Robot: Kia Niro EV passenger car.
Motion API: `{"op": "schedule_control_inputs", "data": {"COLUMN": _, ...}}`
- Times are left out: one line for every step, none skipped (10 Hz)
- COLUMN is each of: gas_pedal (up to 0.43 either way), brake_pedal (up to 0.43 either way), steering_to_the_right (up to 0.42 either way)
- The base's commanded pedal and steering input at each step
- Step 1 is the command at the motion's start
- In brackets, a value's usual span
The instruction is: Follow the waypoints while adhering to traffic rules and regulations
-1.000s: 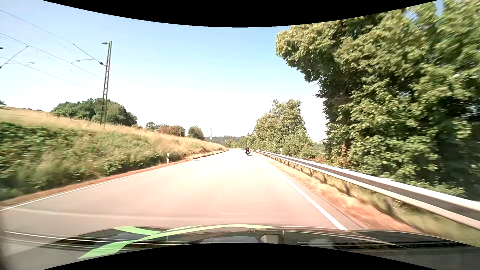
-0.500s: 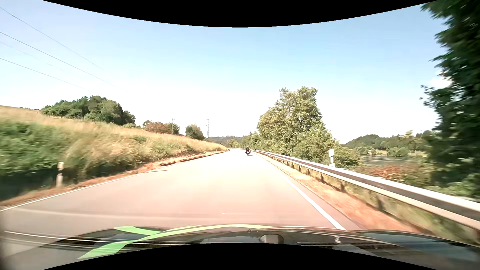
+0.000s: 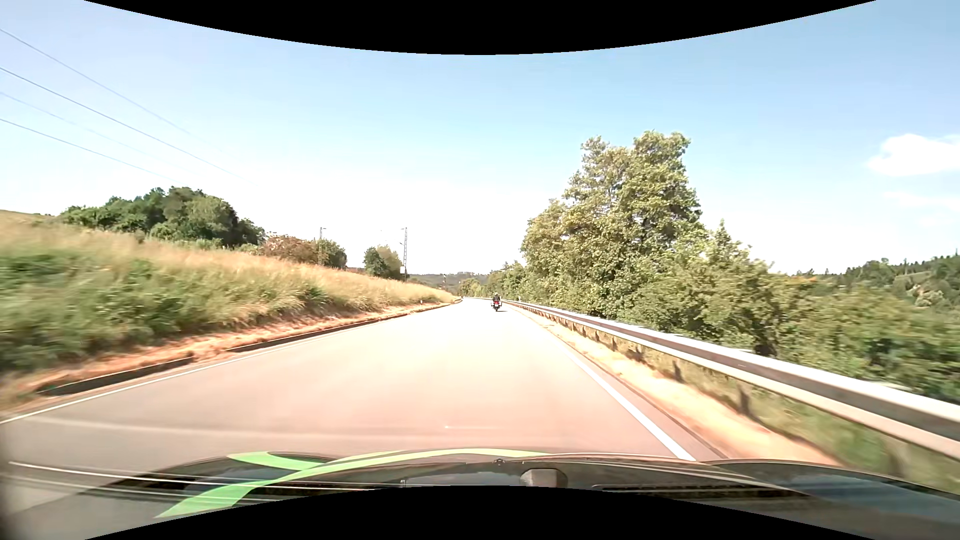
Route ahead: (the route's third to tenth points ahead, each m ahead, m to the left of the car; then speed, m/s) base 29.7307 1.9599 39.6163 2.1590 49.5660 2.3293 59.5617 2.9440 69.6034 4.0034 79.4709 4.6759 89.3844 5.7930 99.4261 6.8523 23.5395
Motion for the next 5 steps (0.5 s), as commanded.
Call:
{"op": "schedule_control_inputs", "data": {"gas_pedal": 0.28, "brake_pedal": 0.0, "steering_to_the_right": -0.008}}
{"op": "schedule_control_inputs", "data": {"gas_pedal": 0.28, "brake_pedal": 0.0, "steering_to_the_right": -0.008}}
{"op": "schedule_control_inputs", "data": {"gas_pedal": 0.268, "brake_pedal": 0.0, "steering_to_the_right": -0.008}}
{"op": "schedule_control_inputs", "data": {"gas_pedal": 0.228, "brake_pedal": 0.0, "steering_to_the_right": -0.008}}
{"op": "schedule_control_inputs", "data": {"gas_pedal": 0.228, "brake_pedal": 0.0, "steering_to_the_right": -0.007}}
